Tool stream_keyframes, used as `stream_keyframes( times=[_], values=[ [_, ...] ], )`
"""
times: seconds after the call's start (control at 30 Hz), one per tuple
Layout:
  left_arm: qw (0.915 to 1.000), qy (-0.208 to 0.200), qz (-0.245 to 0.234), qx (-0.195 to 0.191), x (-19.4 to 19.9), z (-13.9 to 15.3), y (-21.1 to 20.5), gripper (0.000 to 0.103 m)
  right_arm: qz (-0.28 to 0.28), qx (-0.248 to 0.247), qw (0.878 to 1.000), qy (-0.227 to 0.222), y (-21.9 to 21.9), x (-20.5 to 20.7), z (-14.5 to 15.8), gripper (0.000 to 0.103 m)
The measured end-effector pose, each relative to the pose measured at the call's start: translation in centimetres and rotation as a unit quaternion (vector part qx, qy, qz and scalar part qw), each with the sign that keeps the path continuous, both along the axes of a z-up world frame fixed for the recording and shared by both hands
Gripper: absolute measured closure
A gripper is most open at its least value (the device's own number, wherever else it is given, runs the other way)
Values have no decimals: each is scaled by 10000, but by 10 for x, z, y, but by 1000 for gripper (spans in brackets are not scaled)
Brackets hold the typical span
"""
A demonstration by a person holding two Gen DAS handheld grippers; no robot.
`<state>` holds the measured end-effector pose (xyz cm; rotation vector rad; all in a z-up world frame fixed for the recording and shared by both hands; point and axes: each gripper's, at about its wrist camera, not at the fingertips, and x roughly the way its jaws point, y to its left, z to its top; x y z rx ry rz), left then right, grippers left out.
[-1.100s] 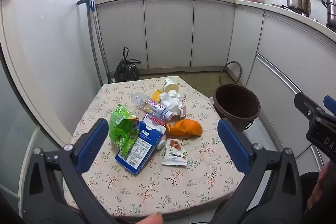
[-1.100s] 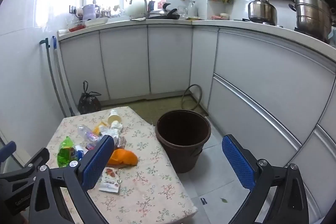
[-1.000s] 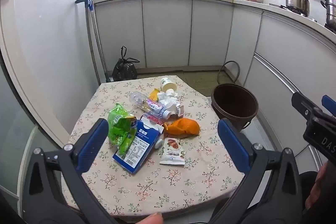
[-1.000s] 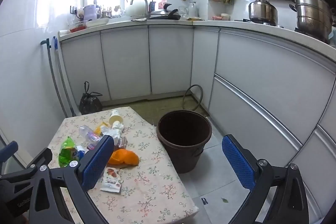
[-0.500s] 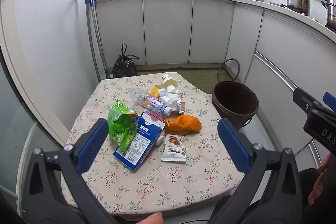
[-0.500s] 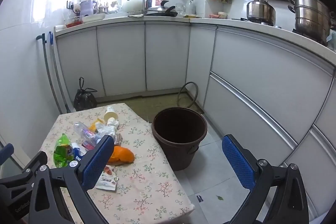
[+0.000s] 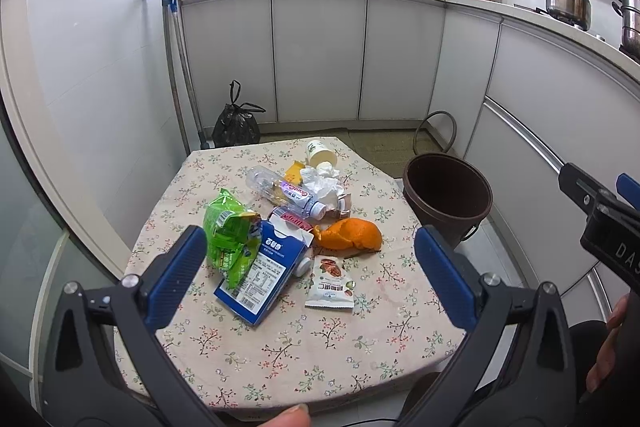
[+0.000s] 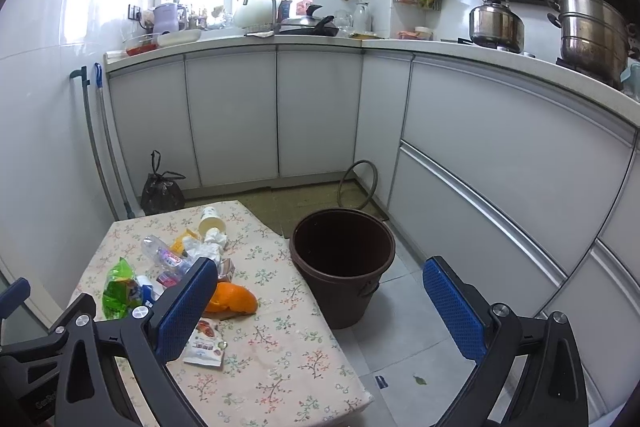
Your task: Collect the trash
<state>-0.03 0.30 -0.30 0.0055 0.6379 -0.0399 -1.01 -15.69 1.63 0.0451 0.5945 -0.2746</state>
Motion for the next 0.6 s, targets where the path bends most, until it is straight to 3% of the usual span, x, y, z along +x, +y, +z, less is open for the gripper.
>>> stream_keyframes(
  times=[0.6],
  values=[
    [10000,-26,-15,-13,0,0,1,0,-64,46,9999,-91,-2,-2,0,0]
  ],
)
